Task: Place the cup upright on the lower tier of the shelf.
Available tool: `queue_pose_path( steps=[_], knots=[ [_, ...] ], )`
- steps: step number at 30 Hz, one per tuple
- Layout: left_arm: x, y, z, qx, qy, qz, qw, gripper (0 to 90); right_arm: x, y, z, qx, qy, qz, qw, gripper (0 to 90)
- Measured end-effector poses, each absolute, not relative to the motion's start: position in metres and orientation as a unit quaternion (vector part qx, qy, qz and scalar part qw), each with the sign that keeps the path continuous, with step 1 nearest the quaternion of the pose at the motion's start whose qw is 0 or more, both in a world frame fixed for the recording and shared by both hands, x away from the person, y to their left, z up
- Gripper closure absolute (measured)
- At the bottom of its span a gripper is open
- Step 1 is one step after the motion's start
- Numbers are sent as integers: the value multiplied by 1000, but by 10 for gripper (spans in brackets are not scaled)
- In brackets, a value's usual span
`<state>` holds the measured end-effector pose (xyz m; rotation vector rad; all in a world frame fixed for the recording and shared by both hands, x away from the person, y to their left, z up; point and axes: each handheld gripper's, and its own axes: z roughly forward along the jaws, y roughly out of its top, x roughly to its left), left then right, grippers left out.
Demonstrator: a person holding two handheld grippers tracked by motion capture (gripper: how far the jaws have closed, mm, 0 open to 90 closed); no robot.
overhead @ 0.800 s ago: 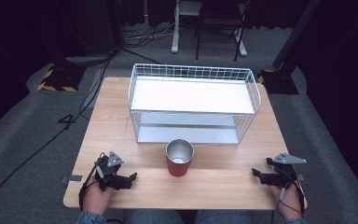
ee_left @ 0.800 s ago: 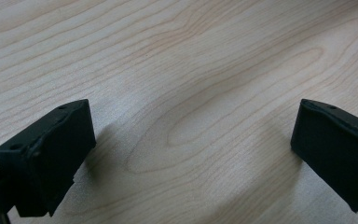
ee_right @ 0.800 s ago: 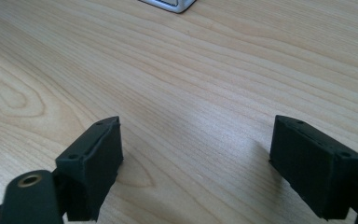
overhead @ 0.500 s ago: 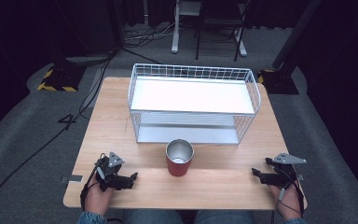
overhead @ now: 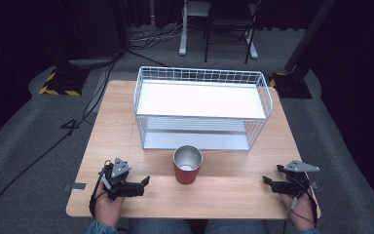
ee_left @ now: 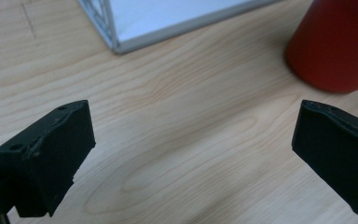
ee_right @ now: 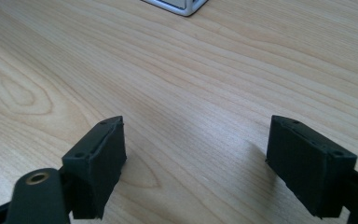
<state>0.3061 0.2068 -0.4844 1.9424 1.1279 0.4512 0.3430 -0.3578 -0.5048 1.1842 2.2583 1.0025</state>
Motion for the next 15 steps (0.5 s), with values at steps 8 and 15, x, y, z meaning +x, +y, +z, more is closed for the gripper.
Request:
queue_pose_path(
  steps=[8, 15],
  knots=[
    [296, 192, -471, 750, 425, 173, 476, 0, 343, -357, -505, 419, 810, 358, 199, 188],
    [291, 181, -466, 737, 417, 176, 502, 0, 344, -357, -505, 425, 809, 358, 193, 177]
  ],
)
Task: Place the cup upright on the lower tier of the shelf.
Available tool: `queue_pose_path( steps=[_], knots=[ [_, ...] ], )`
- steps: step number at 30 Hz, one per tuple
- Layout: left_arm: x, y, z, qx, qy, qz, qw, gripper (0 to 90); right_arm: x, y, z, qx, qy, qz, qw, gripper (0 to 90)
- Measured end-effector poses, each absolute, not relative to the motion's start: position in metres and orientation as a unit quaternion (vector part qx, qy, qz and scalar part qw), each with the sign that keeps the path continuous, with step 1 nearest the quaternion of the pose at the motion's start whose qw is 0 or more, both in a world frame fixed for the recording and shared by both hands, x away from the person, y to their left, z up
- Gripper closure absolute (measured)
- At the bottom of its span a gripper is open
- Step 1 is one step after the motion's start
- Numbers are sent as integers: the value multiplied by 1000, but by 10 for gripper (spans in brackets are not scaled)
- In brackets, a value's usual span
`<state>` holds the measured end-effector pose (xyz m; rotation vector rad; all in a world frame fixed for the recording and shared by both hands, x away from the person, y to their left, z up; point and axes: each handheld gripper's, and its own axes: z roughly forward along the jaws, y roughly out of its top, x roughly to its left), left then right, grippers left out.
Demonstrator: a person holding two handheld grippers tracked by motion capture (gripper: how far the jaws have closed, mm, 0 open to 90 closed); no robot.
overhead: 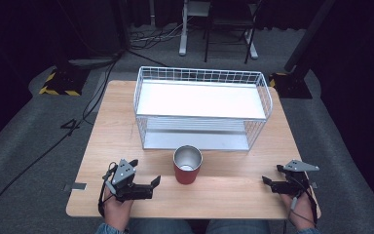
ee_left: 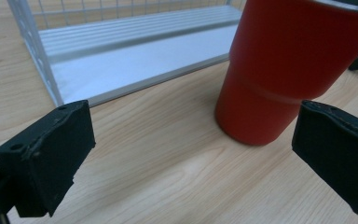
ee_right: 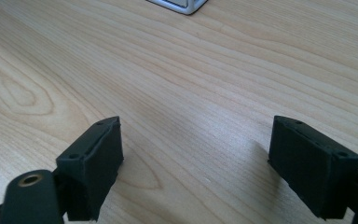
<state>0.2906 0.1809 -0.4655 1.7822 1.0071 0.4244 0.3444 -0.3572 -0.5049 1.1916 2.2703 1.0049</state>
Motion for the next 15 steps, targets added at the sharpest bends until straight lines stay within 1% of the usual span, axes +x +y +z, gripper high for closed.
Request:
queue_pose_path(
  steps=[2, 6, 11, 15],
  knots=[
    [289, 177, -464, 735, 419, 177, 503, 0, 344, -357, -505, 424, 809, 358, 193, 177],
    [287, 164, -461, 751, 404, 203, 481, 0, 344, -357, -505, 424, 809, 358, 192, 175],
    [287, 150, -460, 759, 391, 191, 485, 0, 345, -357, -505, 425, 809, 358, 191, 172],
    [293, 143, -461, 762, 397, 175, 482, 0, 344, -357, -505, 425, 809, 357, 193, 172]
  ],
)
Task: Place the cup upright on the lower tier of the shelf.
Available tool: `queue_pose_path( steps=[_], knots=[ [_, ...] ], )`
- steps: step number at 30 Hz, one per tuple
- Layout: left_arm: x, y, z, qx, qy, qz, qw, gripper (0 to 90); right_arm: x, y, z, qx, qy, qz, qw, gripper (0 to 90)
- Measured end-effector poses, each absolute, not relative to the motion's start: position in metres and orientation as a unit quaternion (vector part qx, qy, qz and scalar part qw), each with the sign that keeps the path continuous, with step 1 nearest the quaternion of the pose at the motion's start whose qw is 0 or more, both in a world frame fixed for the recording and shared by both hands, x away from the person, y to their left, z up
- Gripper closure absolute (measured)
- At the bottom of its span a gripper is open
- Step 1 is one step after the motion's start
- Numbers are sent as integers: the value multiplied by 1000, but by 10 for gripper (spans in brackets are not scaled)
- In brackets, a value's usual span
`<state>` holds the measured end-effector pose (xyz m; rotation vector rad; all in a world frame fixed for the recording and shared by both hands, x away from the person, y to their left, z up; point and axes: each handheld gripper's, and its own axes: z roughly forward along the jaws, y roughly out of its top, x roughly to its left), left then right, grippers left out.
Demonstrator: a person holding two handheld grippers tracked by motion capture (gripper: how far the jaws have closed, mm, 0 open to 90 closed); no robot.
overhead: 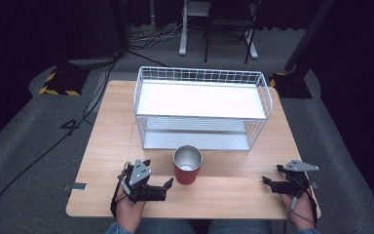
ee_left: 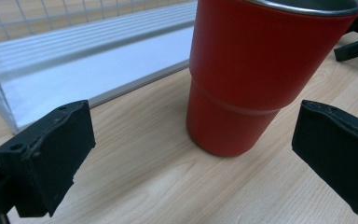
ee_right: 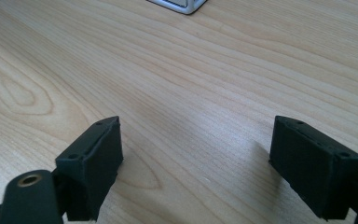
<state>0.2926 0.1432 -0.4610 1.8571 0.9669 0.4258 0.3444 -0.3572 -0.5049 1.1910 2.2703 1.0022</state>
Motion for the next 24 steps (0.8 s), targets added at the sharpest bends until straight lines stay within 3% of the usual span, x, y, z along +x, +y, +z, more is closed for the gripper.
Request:
queue_pose_path(
  steps=[24],
  knots=[
    [315, 100, -466, 771, 372, 124, 503, 0, 344, -356, -505, 425, 809, 354, 200, 164]
  ],
)
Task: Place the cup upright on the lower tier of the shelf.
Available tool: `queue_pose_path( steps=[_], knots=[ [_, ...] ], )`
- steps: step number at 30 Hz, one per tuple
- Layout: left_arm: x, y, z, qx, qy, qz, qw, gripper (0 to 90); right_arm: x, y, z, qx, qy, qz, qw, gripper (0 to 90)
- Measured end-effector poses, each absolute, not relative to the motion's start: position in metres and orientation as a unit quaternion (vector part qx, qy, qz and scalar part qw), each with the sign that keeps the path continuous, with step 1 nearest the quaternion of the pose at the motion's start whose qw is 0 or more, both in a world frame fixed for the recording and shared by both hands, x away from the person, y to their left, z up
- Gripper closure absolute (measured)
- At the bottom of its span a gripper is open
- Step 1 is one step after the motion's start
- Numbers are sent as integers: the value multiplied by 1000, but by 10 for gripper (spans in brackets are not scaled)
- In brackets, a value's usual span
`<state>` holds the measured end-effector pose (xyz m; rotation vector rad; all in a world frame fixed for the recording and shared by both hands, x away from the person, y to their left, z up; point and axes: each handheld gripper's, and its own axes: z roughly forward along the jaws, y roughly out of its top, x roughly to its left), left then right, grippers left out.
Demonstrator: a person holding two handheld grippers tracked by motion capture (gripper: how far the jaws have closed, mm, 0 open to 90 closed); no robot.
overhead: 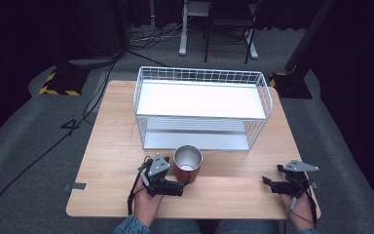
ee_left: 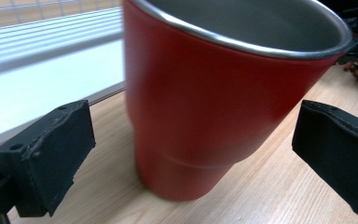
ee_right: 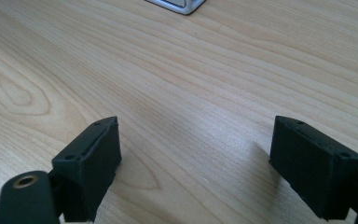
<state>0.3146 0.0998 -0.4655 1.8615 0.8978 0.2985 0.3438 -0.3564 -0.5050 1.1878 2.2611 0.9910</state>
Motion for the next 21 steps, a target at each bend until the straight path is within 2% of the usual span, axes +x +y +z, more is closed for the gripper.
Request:
queue_pose_path(
  steps=[11, 15, 21],
  knots=[
    [317, 85, -477, 770, 368, 115, 509, 0, 344, -356, -505, 424, 809, 354, 201, 164],
    [319, 80, -483, 778, 365, 134, 493, 0, 344, -356, -505, 424, 809, 354, 201, 164],
    [323, 73, -490, 787, 372, 134, 473, 0, 343, -356, -505, 424, 809, 354, 202, 164]
  ],
)
